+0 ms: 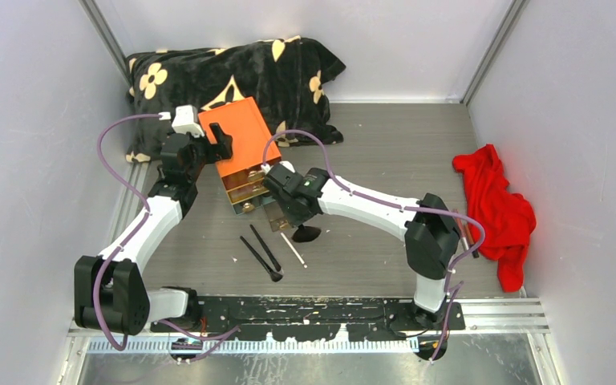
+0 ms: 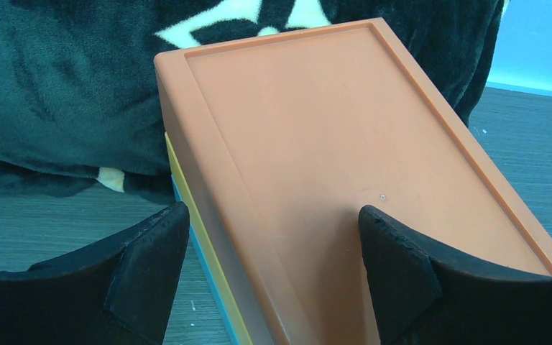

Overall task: Organize the makeup
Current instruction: Place the makeup brush in the drawer.

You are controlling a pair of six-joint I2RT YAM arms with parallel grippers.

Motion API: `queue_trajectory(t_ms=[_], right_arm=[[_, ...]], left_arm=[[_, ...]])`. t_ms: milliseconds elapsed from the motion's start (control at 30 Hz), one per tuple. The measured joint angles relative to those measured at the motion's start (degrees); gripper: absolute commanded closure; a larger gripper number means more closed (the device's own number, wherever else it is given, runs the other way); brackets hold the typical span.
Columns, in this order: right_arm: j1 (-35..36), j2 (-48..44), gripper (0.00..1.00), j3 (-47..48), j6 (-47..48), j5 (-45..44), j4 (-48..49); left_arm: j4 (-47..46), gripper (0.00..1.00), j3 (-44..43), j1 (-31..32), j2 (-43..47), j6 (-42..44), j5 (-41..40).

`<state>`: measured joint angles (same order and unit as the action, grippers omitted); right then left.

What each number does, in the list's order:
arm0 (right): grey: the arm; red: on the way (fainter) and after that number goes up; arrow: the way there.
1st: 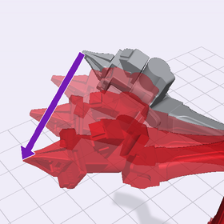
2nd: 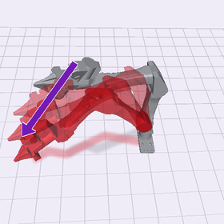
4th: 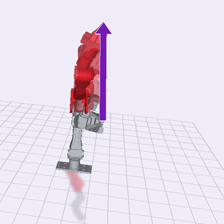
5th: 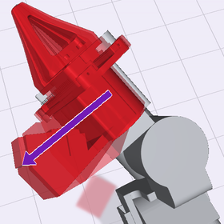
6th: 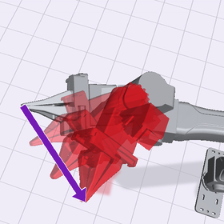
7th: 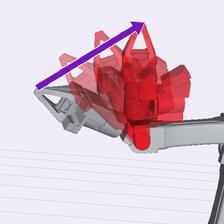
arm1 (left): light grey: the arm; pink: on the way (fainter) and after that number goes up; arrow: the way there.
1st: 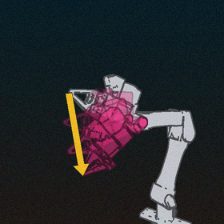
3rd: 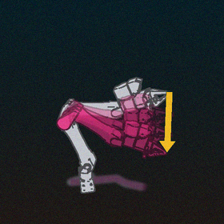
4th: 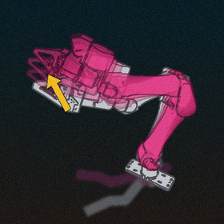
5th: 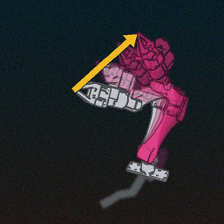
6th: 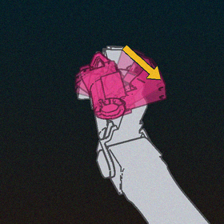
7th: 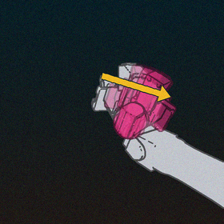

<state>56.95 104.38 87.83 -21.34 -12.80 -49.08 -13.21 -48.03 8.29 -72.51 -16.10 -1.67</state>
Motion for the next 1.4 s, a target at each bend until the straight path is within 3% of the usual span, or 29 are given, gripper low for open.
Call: queue_trajectory(t_ms=[967, 1400], right_arm=[[0.3, 5.9, 0.95, 6.8, 3.4, -2.6, -0.7], [0.3, 10.2, 0.95, 14.3, 6.5, -5.4, -2.0]], left_arm=[[0.2, 0.14, 0.0, 0.0, 0.0, 0.0, 0.0], [0.3, 0.14, 0.0, 0.0, 0.2, 0.0, -0.3]])
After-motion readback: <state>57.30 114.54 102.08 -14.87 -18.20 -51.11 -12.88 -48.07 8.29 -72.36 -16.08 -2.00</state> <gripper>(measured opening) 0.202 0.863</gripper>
